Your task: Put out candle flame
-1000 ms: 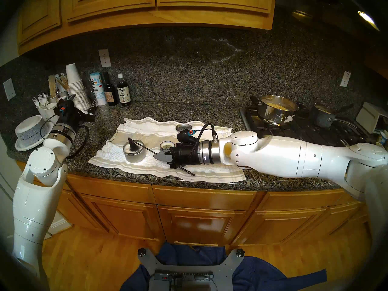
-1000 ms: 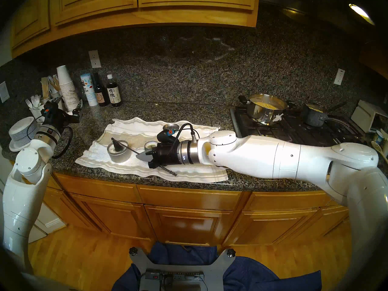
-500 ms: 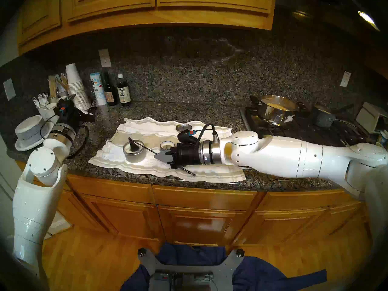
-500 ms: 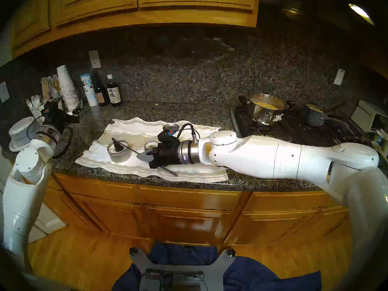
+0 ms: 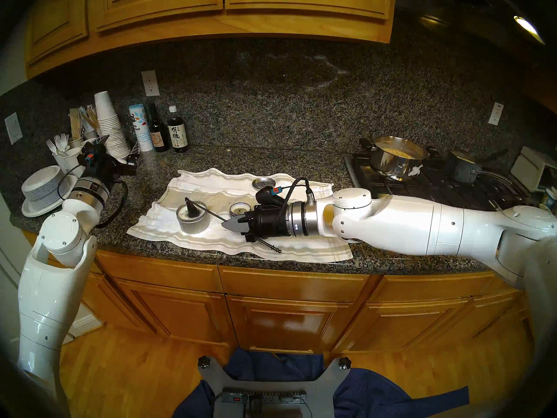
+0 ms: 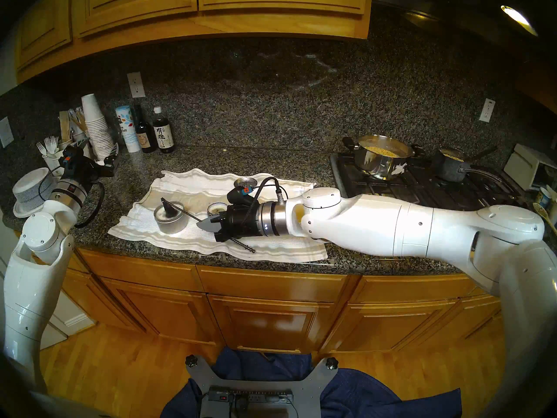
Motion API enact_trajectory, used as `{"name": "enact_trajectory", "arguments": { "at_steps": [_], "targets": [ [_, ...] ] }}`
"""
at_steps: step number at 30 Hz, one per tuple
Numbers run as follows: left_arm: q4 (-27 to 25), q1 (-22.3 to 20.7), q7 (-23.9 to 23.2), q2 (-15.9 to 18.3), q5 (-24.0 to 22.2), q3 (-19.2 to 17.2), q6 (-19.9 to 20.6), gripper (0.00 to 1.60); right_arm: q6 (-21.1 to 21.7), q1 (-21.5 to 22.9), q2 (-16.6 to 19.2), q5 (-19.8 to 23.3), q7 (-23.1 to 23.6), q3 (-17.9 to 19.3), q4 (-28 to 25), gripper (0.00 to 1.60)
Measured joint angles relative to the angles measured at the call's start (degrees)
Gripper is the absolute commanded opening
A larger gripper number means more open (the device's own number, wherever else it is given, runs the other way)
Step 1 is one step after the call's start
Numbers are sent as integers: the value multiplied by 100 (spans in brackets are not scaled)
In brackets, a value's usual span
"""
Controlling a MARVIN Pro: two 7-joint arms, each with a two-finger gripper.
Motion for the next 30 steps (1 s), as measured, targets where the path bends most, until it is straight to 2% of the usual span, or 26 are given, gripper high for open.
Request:
{"name": "enact_trajectory", "arguments": {
  "at_steps": [16,30],
  "targets": [
    [-1,6,18,16,-14,10,0,160,-163,80,179,113,-18,248,-95,0],
    [-1,11,34,35,-31,20,0,160,-274,146,457,252,-311,463,102,0]
  ]
}}
